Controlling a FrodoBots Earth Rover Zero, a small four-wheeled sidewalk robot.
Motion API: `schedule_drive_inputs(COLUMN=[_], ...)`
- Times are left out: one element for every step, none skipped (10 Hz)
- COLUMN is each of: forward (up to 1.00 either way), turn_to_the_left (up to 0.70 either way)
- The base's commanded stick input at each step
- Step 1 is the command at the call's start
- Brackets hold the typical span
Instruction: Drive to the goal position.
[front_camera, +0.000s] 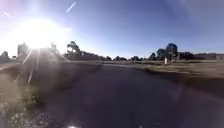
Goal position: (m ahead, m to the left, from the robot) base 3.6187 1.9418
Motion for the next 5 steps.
schedule_drive_inputs(forward=[0.50,0.50,0.50,0.50,0.50], turn_to_the_left=[0.00,0.00,0.00,0.00,0.00])
